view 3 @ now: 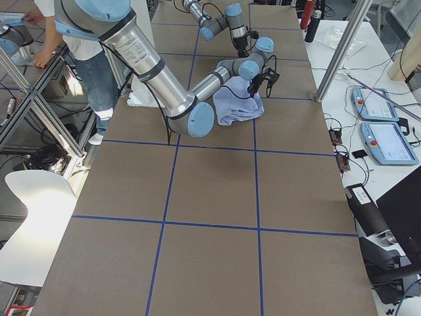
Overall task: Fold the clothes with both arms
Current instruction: 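Release the shirt and raise both grippers away from it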
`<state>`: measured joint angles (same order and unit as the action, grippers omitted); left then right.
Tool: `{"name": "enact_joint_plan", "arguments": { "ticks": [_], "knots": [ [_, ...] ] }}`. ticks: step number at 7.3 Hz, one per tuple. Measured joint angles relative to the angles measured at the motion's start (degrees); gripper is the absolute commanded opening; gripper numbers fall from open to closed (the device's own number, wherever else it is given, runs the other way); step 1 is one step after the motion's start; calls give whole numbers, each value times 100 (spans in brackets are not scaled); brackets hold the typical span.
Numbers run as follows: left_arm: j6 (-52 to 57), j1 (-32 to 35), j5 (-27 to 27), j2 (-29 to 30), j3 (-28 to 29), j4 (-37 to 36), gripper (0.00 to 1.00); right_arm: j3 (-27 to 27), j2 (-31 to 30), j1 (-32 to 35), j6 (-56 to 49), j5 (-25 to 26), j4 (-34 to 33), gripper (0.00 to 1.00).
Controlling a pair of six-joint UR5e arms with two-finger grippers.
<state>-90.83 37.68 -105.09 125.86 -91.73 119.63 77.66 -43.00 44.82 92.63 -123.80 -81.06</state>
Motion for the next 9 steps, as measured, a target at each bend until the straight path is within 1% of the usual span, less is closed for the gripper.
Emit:
{"name": "enact_joint_plan", "arguments": {
  "ticks": [3,4,5,6,7,8,9],
  "knots": [
    [35,307,-20,-23,6,-73,100,100,-9,35,31,-26,284,100],
    [118,432,-84,-51,-4,-203,100,256,-66,95,-23,-33,287,100],
    [378,612,-276,-87,-46,-451,100,467,-197,252,-190,-43,235,100],
    [859,902,-577,-209,-156,-699,100,680,-389,470,-675,-45,31,100],
    [1467,1271,-895,-450,-323,-844,100,833,-571,732,-1504,-32,-350,100],
    [2143,1677,-1232,-744,-532,-984,100,965,-807,1042,-2506,-22,-711,100],
    [2889,2077,-1521,-1102,-828,-1226,100,1126,-1172,1394,-3559,-41,-907,100]
  ]
}}
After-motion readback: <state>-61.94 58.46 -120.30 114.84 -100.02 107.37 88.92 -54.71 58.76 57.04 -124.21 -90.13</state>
